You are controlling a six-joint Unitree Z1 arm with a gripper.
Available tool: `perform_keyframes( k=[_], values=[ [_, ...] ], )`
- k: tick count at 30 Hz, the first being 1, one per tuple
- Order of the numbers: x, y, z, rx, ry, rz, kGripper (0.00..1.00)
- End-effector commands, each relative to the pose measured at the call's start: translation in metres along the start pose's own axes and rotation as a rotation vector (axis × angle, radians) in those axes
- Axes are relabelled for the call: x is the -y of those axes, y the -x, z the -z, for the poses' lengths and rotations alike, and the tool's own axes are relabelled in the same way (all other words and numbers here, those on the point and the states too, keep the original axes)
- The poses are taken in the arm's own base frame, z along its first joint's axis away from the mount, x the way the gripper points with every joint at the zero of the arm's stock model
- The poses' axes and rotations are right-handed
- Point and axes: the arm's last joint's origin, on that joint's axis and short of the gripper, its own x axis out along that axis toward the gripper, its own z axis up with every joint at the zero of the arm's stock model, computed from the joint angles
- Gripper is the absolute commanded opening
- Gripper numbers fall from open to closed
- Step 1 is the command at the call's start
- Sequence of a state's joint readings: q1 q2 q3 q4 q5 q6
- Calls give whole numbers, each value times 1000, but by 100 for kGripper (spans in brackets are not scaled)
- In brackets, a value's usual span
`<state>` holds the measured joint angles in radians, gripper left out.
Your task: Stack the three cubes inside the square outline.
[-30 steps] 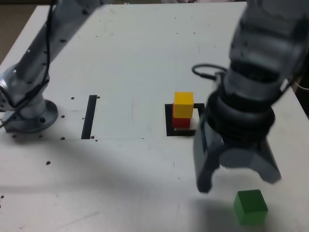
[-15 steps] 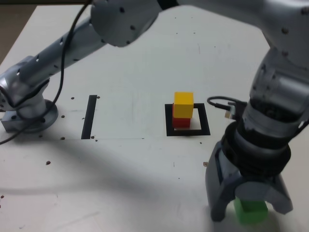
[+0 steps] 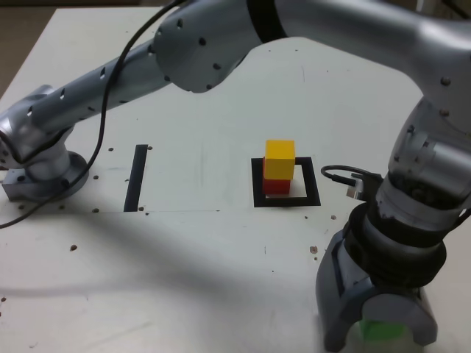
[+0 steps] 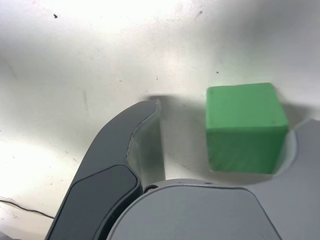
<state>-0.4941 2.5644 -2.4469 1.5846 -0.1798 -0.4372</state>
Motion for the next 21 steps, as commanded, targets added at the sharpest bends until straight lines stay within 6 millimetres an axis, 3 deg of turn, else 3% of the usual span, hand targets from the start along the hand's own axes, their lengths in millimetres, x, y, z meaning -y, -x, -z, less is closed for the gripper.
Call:
perform_keyframes(
  k=[1, 4, 7, 21],
  values=[
    [0, -2, 2, -21, 1, -13, 52],
    [0, 0, 1, -9, -4, -18, 38],
    [0, 2, 1, 1, -12, -20, 30],
    [0, 5, 3, 1, -24, -17, 29]
  ],
)
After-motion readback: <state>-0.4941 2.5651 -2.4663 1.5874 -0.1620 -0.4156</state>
